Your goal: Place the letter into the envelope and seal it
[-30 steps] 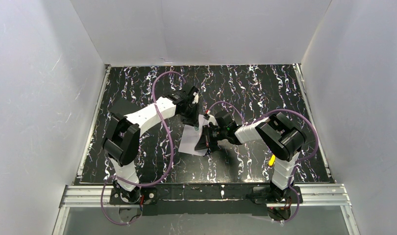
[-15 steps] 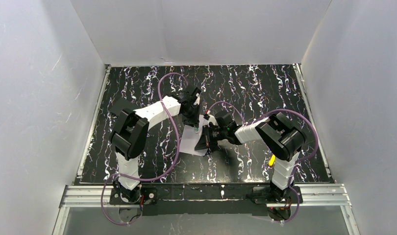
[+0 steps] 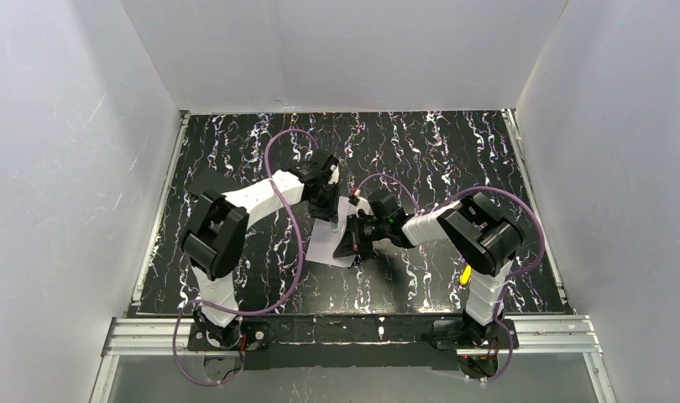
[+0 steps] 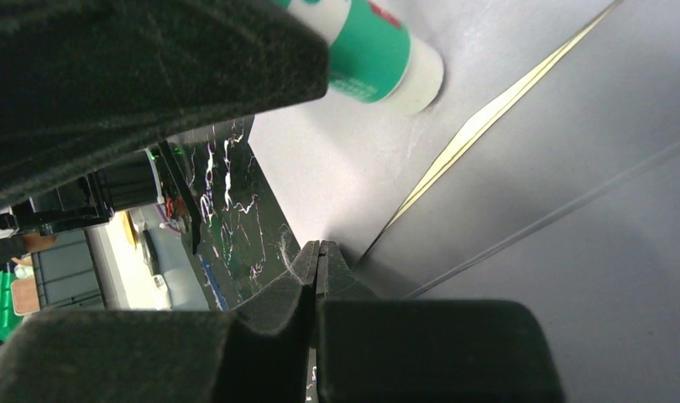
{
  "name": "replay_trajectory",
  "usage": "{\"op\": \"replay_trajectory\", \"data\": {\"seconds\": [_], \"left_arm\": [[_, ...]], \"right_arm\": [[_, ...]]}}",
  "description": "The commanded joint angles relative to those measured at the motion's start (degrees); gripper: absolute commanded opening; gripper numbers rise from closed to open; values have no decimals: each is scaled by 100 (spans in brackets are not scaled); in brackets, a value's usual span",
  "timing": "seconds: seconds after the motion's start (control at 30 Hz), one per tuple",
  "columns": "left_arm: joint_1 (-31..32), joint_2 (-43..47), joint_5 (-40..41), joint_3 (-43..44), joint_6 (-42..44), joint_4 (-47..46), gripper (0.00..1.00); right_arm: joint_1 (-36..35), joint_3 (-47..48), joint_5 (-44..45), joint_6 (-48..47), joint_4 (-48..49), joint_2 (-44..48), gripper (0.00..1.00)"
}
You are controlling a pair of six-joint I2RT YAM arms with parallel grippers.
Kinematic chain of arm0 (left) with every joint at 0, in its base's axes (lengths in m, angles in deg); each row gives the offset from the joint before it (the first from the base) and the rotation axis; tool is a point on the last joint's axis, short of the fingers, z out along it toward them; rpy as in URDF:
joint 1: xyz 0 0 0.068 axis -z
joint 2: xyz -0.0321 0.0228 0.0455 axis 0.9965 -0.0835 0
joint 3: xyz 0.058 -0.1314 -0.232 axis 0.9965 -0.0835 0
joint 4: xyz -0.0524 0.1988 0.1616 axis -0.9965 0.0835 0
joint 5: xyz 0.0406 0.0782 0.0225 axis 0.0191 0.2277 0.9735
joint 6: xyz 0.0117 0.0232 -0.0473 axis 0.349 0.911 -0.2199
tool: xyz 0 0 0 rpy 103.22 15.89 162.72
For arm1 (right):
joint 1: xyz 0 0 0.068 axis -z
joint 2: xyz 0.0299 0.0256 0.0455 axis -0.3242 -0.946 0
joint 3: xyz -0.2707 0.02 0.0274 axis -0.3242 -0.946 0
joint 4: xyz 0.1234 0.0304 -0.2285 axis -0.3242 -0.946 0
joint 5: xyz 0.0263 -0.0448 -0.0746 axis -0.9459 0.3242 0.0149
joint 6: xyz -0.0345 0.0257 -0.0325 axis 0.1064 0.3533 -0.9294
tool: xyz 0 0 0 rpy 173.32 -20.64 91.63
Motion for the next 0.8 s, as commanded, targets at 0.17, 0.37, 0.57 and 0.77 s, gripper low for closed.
{"op": "replay_trajectory", "data": {"seconds": [0.17, 0.37, 0.57, 0.77], "left_arm": [[256, 179, -531, -838, 175, 814, 0], [299, 548, -398, -1158, 55, 782, 0], [50, 585, -343, -791, -218, 494, 0], [-551, 1039, -777, -445, -506, 84, 0]], "right_arm": [[45, -355, 1969, -715, -1700, -843, 7], [45, -358, 1945, -735, -1686, -767, 8], [45, -314, 1499, -1127, -1424, -319, 8], [76, -250, 591, -1027, -834, 766, 14]]}}
